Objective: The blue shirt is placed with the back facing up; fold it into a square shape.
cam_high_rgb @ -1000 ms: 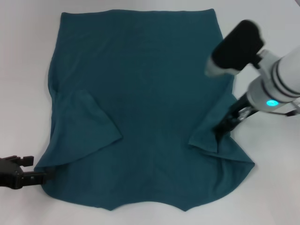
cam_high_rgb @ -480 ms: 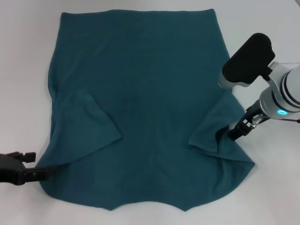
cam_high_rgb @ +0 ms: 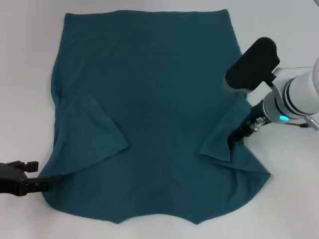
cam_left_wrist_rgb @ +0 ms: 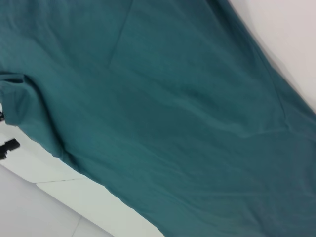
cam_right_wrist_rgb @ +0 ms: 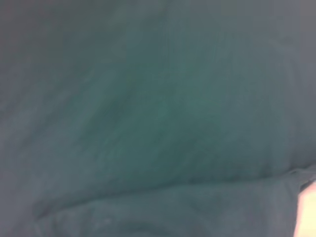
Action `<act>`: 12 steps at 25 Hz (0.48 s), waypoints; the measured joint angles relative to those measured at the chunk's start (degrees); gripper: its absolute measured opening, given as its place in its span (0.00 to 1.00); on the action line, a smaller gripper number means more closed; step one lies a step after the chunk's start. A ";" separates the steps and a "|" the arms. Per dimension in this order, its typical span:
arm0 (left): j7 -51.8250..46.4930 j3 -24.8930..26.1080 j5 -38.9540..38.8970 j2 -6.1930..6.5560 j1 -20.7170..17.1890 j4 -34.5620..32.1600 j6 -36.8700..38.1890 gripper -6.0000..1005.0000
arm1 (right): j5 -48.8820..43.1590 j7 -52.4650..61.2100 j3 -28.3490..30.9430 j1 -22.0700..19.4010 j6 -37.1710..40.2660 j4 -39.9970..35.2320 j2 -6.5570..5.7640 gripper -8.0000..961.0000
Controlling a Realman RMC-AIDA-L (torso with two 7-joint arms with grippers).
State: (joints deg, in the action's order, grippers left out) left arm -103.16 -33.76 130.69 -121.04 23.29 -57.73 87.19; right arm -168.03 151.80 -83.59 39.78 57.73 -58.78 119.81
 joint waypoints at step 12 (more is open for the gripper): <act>-0.12 0.01 0.01 -0.18 -0.32 -0.01 0.09 0.93 | -0.02 1.43 -0.57 2.35 -10.47 4.88 0.35 0.96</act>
State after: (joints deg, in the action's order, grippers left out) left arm -103.27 -33.75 130.70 -121.22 22.97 -57.75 87.28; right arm -168.05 153.23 -84.16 42.13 47.26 -53.89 120.16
